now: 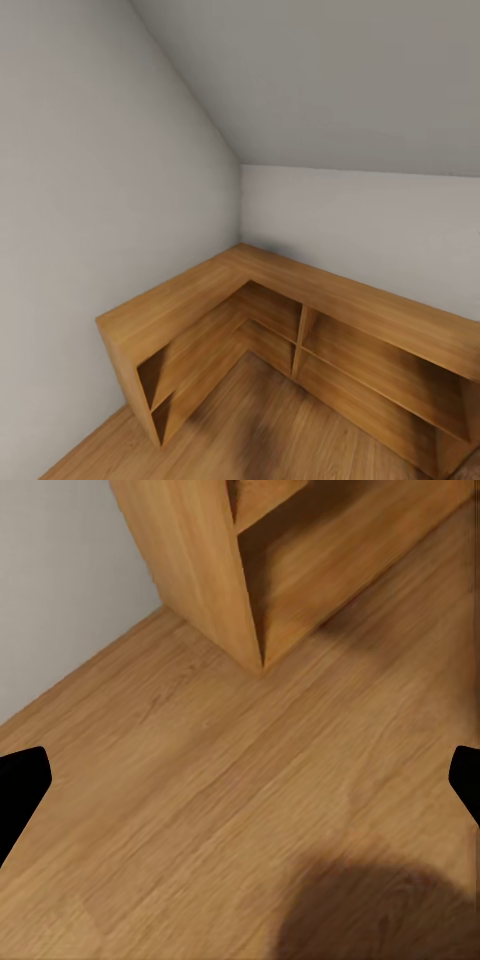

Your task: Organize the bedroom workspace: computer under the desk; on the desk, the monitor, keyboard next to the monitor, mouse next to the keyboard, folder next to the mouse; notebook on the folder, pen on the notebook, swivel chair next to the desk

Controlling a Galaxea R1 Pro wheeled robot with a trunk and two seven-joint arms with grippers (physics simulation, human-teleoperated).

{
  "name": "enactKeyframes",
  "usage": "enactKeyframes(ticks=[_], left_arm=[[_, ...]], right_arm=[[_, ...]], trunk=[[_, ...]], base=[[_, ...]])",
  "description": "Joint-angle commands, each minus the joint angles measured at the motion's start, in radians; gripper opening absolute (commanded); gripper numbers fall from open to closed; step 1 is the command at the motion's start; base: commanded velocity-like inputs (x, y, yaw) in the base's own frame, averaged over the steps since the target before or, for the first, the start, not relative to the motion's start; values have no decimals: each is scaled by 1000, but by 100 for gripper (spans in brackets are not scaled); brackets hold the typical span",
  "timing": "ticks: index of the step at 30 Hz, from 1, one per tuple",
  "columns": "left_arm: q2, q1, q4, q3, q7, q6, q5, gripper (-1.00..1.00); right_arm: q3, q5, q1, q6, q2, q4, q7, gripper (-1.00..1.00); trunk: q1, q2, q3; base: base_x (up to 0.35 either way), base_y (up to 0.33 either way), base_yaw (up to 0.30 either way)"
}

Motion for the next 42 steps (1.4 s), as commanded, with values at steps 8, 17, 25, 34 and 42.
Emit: enactKeyframes(ticks=[8, 17, 25, 34, 42], left_arm=[[0, -1, 0, -9, 2, -3, 8, 100], [0, -1, 0, -9, 2, -3, 8, 100], [0, -1, 0, -9, 1, -3, 8, 100], [0, -1, 0, -9, 1, -3, 8, 100], [0, -1, 0, -9, 1, -3, 8, 100]], right_arm=[[8, -2, -1, 5, 1, 1, -7, 100], [8, -2, -1, 5, 1, 1, -6, 100], [8, -2, -1, 5, 1, 1, -5, 100], [8, -2, -1, 7, 0, 1, -5, 100], [8, -2, -1, 26, 0, 1, -4, 100]], trunk=[[0, -1, -12], [0, -1, -22], [0, -1, -24], [0, -1, -24], [0, -1, -24]], base=[[256, 127, -151], [299, 168, -179], [78, 46, -253], [2, 1, -271], [0, 0, -271]])
